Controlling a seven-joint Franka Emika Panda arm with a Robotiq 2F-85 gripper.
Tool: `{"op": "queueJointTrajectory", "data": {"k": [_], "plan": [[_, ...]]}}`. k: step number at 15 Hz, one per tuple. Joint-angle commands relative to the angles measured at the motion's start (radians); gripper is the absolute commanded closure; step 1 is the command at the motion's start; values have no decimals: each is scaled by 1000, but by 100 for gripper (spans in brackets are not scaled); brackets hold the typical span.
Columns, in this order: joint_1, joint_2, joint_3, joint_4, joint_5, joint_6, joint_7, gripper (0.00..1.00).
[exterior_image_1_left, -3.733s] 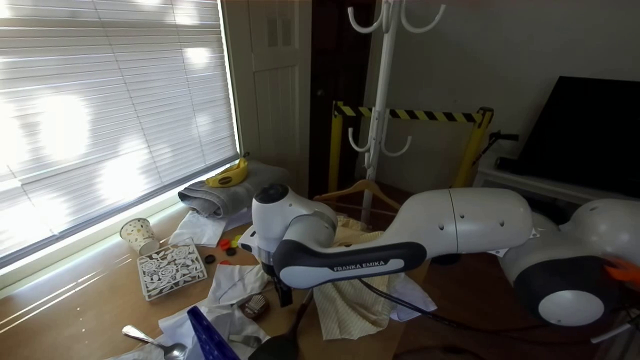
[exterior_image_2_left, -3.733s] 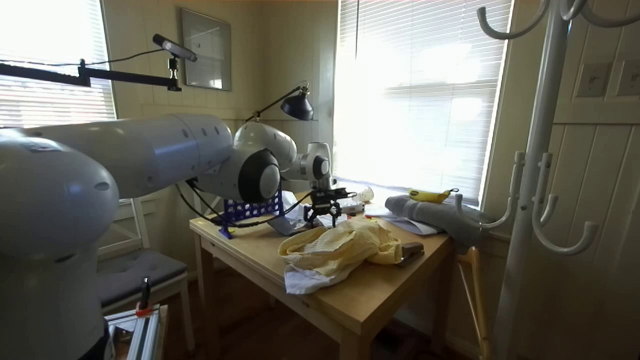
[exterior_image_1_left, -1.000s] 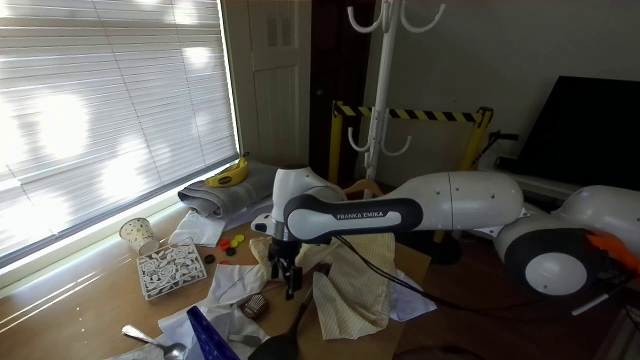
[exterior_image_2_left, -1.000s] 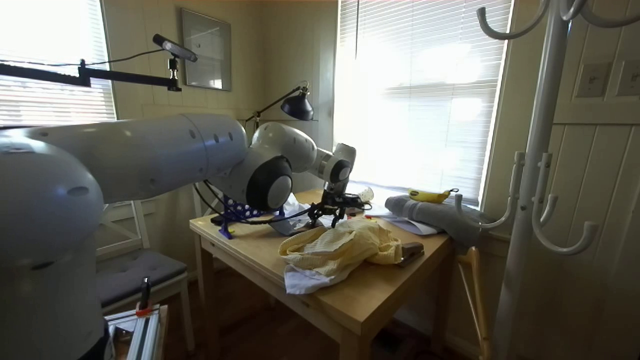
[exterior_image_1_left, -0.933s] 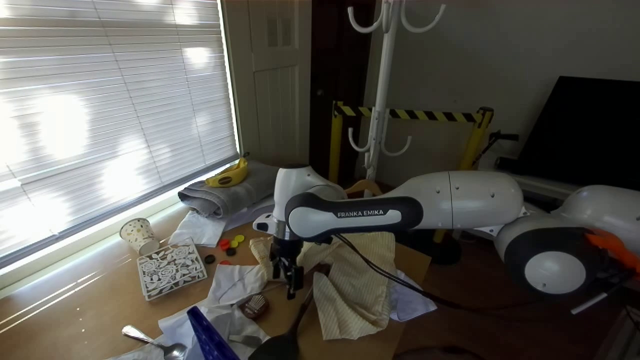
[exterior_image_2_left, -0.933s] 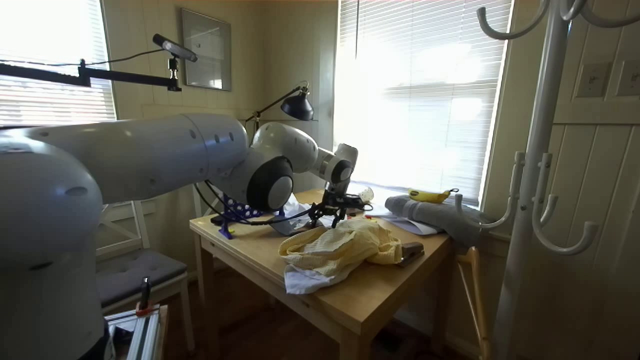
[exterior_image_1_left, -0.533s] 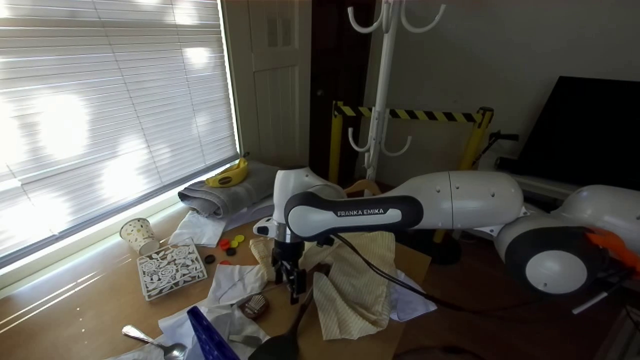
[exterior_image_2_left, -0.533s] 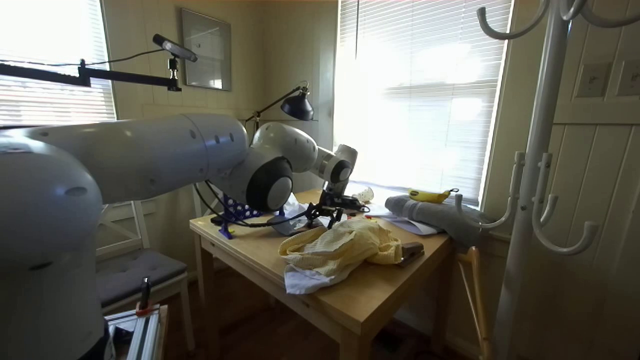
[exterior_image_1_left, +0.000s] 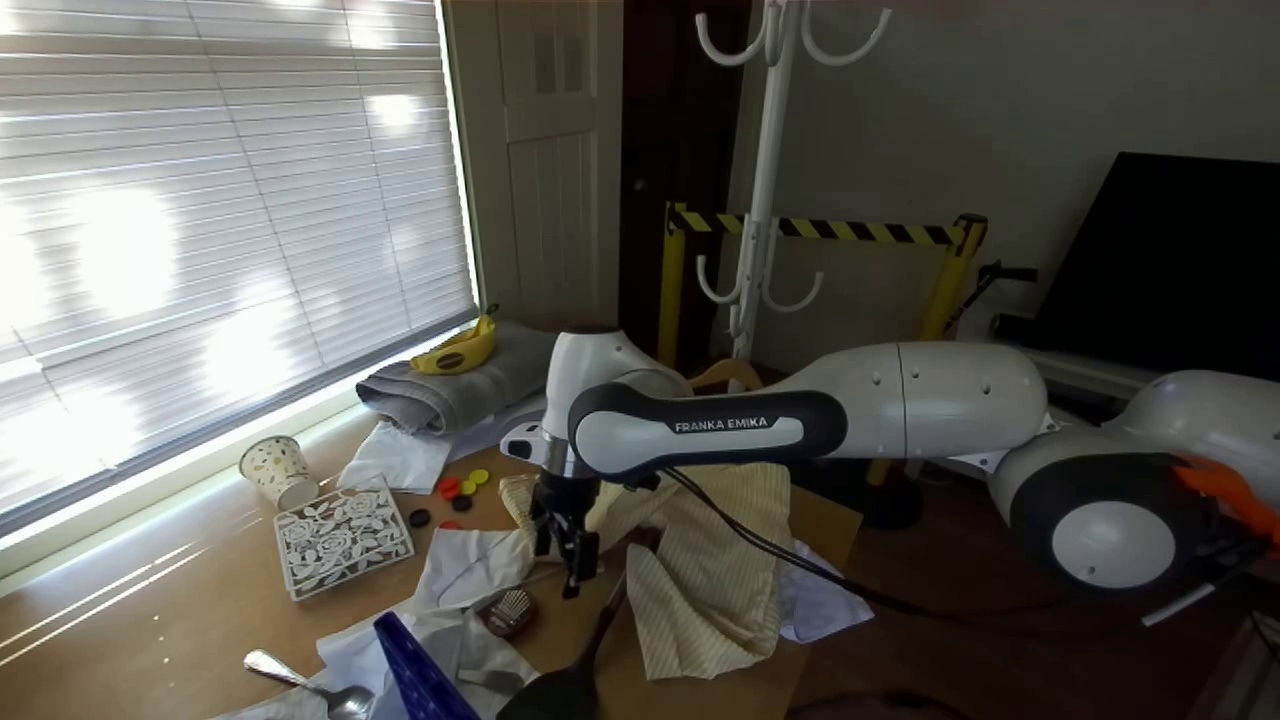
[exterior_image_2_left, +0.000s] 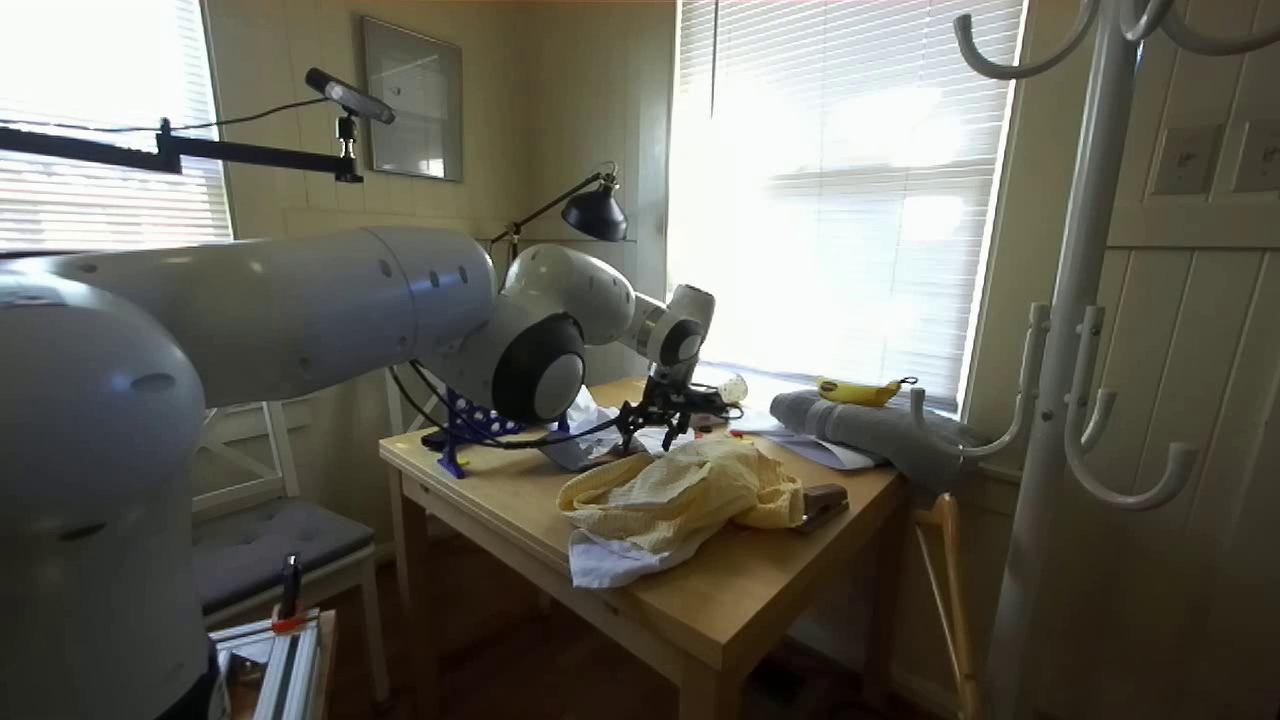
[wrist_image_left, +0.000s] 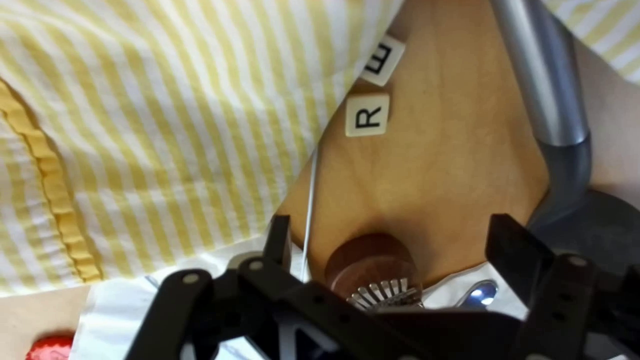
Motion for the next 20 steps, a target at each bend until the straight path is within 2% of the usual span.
{"op": "queueJointTrajectory", "data": {"k": [1, 8, 14, 20], "plan": [[1, -3, -7, -3, 7, 0, -1, 0], [5, 22, 10, 10, 31, 78, 59, 0], [16, 35, 11, 18, 32, 22, 103, 0], [10, 54, 24, 26, 48, 54, 125, 0]]}}
